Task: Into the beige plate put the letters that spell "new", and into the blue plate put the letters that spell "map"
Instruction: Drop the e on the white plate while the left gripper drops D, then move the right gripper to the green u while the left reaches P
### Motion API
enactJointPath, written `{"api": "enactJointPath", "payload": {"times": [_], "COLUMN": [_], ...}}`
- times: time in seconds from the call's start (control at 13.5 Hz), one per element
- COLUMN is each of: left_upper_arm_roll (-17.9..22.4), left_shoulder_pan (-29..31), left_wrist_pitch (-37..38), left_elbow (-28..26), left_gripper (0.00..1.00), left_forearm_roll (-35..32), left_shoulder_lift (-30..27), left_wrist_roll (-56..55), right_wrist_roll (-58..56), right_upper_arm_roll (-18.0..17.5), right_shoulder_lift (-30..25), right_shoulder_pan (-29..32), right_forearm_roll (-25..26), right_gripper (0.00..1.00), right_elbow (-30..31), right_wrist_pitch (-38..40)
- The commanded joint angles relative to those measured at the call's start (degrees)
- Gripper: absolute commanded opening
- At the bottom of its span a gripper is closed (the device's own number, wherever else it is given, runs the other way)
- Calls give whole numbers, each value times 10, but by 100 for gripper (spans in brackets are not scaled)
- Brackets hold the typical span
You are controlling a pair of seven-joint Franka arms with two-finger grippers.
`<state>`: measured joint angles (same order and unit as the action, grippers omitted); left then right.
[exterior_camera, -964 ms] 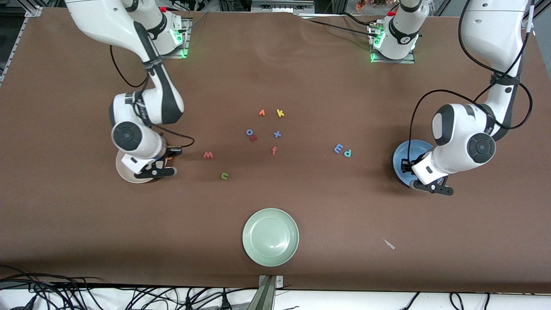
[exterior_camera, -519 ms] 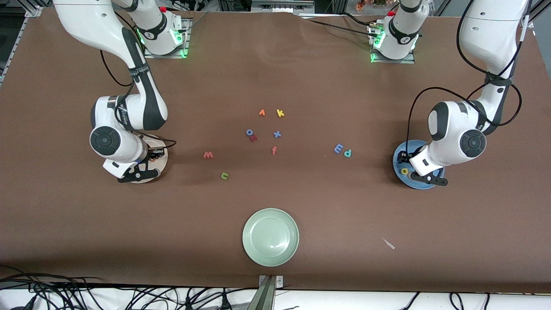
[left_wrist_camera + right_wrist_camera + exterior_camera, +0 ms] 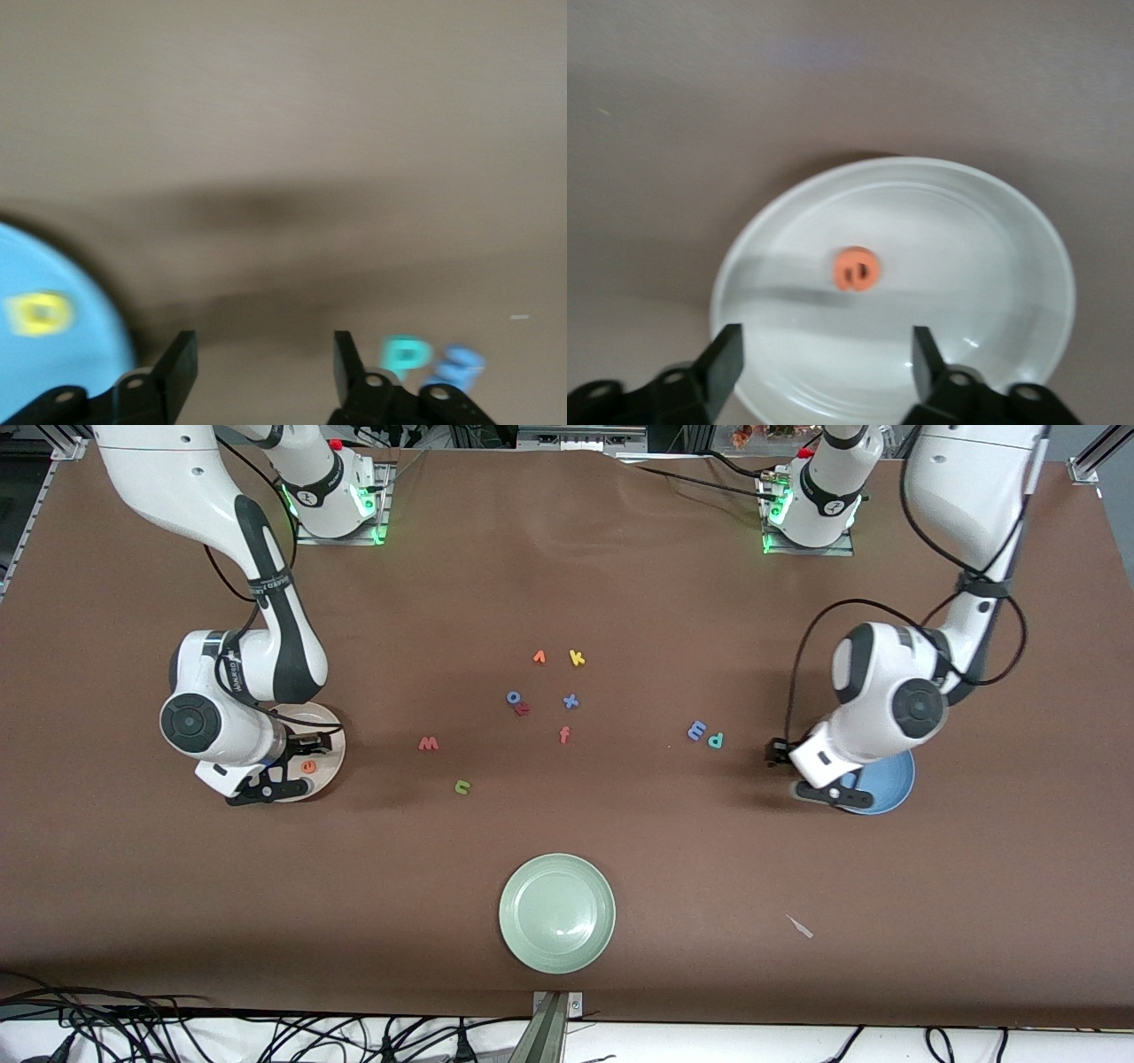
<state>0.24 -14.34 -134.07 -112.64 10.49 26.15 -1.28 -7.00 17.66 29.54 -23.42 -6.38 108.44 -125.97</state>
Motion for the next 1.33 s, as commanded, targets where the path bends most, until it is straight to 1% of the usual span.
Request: {"api": "enactJointPath", "payload": {"times": [0.0,0.07,0.15,0.22,0.3,0.52,0.74,0.89,1.04,1.26], "left_upper_arm_roll": [6,6,6,6,6,6,6,6,6,6], "left_shoulder_pan": [-52,-63,-69,-70,-71,-75,-76,-90,-91,-91], "left_wrist_pitch": [-18,-29,-34,-35,-35,-35,-35,-36,-46,-47], "left_elbow": [-6,-8,-9,-9,-9,-19,-22,-21,-22,-22], "left_gripper": [89,88,82,68,64,64,67,67,67,67], "left_forearm_roll": [20,19,19,18,16,15,16,15,13,11], "left_shoulder_lift": [7,14,20,23,26,29,32,38,40,43], "left_wrist_roll": [-65,-78,-79,-79,-80,-80,-90,-112,-116,-116], "right_wrist_roll": [15,36,58,89,120,203,275,333,387,434], "right_upper_arm_roll": [-13,-18,-35,-45,-60,-94,-99,-99,-100,-99], "right_shoulder_lift": [-10,-11,-13,-16,-18,-18,1,24,48,83], "right_shoulder_pan": [-1,-2,-3,-3,-4,-10,-42,-58,-71,-83], "right_forearm_roll": [-21,-31,-34,-34,-34,-34,-35,-35,-35,-71], "right_gripper": [100,100,100,100,100,100,100,100,100,100], "right_elbow": [-2,-4,-4,-4,-5,-9,-24,-53,-86,-131], "right_wrist_pitch": [1,1,1,1,0,-24,-59,-64,-64,-64]}}
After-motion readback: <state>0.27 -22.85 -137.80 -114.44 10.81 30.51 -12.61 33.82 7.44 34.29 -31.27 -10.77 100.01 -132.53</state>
